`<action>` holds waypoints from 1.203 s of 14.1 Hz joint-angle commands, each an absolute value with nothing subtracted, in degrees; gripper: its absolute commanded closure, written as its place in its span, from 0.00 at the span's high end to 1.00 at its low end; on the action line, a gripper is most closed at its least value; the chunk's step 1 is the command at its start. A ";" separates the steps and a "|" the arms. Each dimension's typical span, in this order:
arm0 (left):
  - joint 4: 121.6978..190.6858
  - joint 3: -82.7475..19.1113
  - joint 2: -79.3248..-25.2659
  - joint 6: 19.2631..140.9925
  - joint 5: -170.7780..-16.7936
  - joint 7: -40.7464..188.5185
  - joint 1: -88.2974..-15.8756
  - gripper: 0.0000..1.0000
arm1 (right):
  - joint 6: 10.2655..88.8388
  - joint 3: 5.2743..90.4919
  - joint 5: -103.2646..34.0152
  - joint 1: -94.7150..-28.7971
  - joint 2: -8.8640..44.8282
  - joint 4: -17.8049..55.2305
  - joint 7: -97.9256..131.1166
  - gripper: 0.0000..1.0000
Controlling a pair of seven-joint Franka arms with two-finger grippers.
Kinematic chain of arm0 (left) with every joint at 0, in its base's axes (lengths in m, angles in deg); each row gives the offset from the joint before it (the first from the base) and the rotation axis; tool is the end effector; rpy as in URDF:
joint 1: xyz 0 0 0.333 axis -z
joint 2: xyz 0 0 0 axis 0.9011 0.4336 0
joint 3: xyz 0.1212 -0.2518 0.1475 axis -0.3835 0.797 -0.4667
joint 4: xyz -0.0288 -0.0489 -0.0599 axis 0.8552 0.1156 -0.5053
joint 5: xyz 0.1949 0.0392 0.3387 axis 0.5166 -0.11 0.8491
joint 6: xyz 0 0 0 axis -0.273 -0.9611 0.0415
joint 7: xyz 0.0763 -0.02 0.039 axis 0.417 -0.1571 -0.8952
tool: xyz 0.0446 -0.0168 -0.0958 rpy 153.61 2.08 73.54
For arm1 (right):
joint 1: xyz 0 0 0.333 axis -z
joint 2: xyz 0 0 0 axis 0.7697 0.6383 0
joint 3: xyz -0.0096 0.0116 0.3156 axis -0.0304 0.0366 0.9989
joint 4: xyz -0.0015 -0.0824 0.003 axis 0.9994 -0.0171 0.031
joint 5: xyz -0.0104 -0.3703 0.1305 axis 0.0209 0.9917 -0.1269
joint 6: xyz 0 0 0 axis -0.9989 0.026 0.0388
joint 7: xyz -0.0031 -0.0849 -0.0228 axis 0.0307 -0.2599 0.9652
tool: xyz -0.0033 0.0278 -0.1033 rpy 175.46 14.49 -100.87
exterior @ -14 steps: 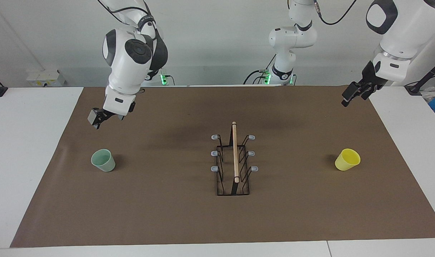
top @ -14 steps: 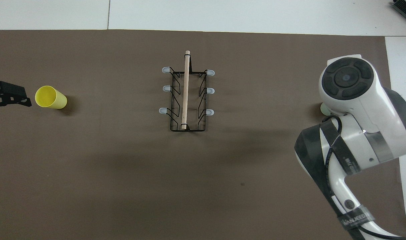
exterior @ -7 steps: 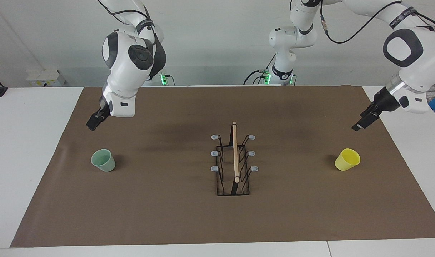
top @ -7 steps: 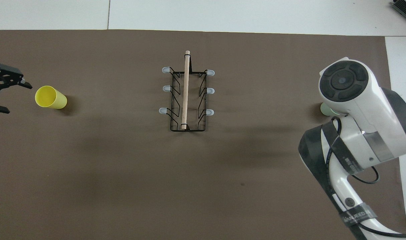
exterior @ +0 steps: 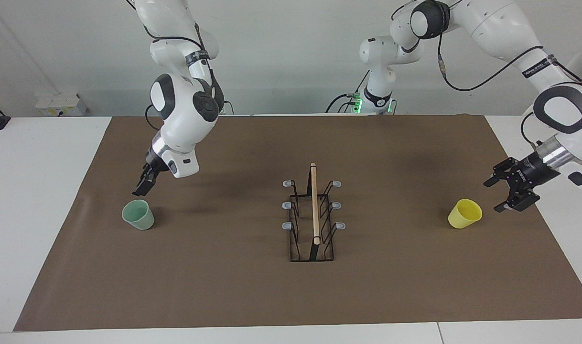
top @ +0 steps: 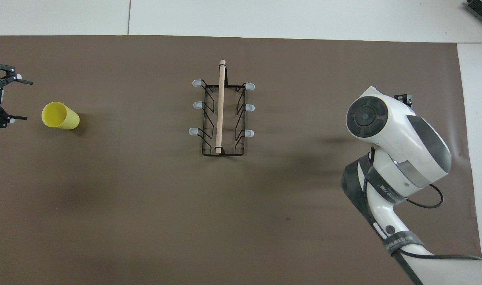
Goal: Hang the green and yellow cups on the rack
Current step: 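Reach the left gripper to the yellow cup while the right gripper reaches the green cup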
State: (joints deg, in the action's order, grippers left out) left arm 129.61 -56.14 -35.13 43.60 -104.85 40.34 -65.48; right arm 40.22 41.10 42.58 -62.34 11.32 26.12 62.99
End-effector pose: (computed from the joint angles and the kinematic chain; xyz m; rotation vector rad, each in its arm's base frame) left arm 0.6632 0.1724 0.4323 2.0943 1.7333 -0.2753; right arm 0.5780 0.0716 0.4137 1.7874 1.6859 -0.5725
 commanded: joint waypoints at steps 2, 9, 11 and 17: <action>128.19 -56.55 -29.84 46.50 -111.70 34.50 -68.87 1.00 | 42.17 41.47 46.67 -62.02 14.33 26.93 61.09 1.00; 134.78 -56.82 -25.97 50.10 -120.33 27.56 -71.34 1.00 | 44.19 41.47 51.15 -63.60 20.73 27.90 50.10 1.00; 139.87 -56.73 -27.80 51.52 -122.51 27.19 -70.37 1.00 | 46.03 41.47 53.79 -64.13 22.67 27.90 49.38 1.00; 146.74 -56.64 -30.36 51.43 -129.01 28.42 -68.96 1.00 | 46.48 41.47 66.17 -64.39 26.10 29.74 49.38 1.00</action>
State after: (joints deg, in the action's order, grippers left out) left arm 142.06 -56.34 -27.26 49.91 -126.41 28.34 -70.08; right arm 45.72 41.47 62.39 -64.36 25.42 28.64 50.30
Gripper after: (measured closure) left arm 0.000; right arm 0.000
